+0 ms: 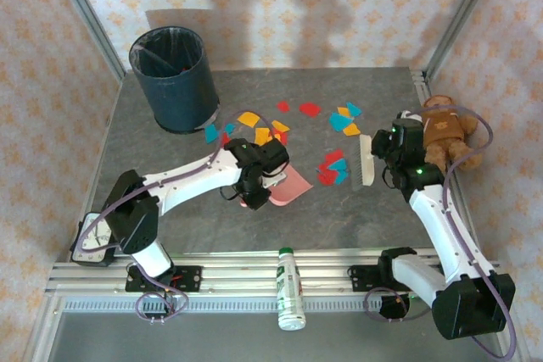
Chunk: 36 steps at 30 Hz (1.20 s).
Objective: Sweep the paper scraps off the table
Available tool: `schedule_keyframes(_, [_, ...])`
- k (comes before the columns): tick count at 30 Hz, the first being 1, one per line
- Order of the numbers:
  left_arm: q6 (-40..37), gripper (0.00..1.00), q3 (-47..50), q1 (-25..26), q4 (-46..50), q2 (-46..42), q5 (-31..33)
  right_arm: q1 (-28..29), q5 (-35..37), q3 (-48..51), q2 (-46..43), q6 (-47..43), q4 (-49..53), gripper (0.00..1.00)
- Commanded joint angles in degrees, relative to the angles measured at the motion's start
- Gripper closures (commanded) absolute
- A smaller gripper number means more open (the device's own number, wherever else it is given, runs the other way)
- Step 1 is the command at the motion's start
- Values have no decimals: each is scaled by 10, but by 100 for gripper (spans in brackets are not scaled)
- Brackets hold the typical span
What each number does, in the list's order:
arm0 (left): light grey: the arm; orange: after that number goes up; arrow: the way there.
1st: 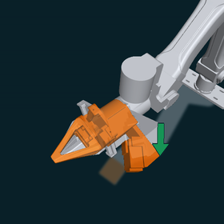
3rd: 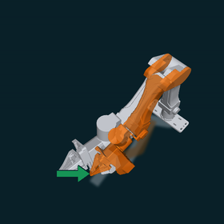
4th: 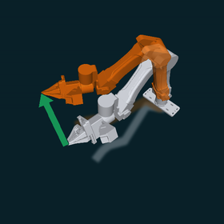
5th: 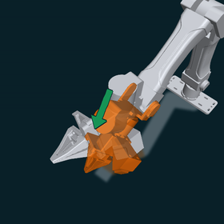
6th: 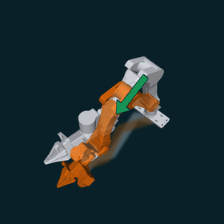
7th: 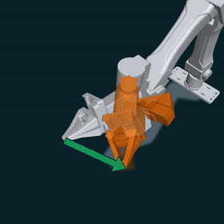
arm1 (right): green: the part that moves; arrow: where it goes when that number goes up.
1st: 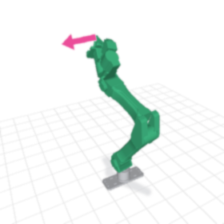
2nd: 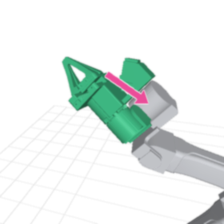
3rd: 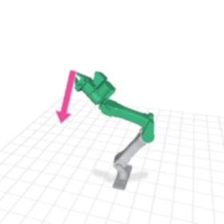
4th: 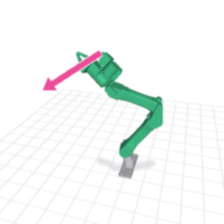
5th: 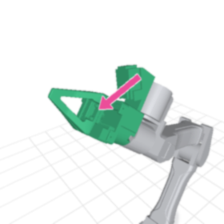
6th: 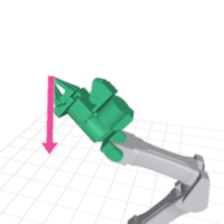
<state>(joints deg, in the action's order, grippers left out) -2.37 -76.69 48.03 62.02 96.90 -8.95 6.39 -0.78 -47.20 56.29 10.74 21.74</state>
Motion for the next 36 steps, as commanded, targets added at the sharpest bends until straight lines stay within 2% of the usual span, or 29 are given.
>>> schedule_keyframes(1, [-23, 100, -24, 10, 21, 19, -2, 5, 64, -16, -9, -55, -11, 100])
schedule_keyframes(20, [-62, 100, -125, 27, 51, 149, -16, 32, 67, -23, 73, -137, -97, 100])
schedule_keyframes(36, [-64, 100, -170, 28, 66, 200, -8, 66, 41, -27, 128, -115, -96, 100])
